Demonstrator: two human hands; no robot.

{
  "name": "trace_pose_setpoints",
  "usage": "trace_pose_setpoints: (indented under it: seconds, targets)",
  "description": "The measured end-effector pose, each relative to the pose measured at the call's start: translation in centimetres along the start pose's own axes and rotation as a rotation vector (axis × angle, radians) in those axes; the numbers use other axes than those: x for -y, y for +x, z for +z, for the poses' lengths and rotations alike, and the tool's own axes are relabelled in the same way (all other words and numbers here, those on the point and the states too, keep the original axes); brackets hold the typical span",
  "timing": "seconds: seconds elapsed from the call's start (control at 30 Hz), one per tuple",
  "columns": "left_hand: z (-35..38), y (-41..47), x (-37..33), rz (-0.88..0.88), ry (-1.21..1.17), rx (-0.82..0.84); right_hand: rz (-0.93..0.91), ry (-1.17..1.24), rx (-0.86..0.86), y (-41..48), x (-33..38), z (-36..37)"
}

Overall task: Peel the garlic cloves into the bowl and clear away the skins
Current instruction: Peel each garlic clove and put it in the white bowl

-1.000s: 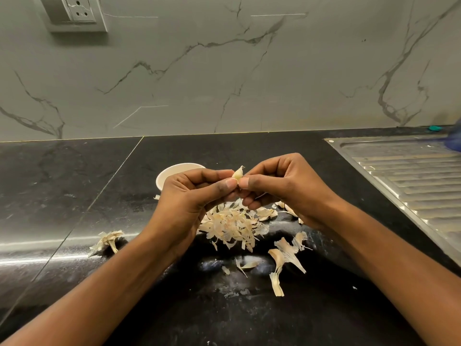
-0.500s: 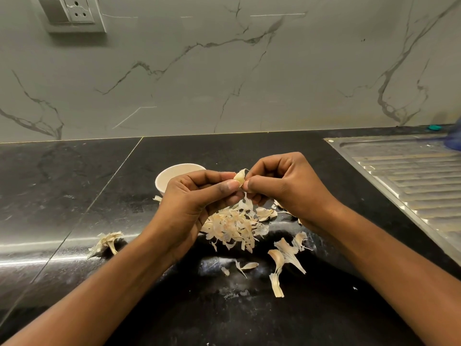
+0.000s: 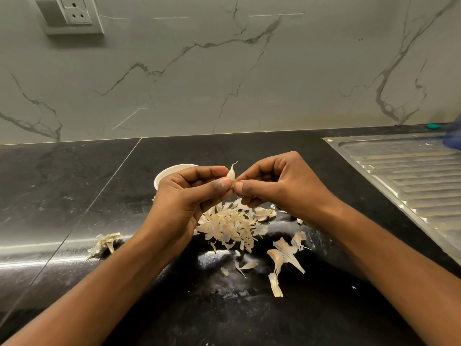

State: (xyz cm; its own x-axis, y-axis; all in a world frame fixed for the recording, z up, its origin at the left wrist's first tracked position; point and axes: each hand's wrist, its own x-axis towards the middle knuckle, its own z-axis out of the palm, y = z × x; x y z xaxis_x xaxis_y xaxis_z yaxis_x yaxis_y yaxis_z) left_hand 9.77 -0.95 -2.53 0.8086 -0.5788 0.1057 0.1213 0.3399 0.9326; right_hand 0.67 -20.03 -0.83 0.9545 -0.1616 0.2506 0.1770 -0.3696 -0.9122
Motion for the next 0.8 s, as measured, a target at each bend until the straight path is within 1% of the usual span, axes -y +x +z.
trace_pose_setpoints:
  seconds: [0.17, 0.33, 0.57, 0.8]
  targets:
    - [0.27, -0.18, 0.12, 0.012, 0.045, -0.006, -0.008, -0.056, -0.034, 0.0, -0.03, 0.09]
    - [0.46, -0.33, 0.21, 0.01, 0.052, 0.01, -0.058, -0.088, -0.095, -0.01, -0.16, 0.52]
    - [0.63, -0.25, 0.05, -0.065, -0.063, 0.073, -0.075, -0.004, -0.082, -0.08, -0.12, 0.47]
    - [0.56, 0.0, -0.02, -0.136, -0.203, 0.085, -0.075, 0.025, -0.079, 0.04, -0.28, 0.3]
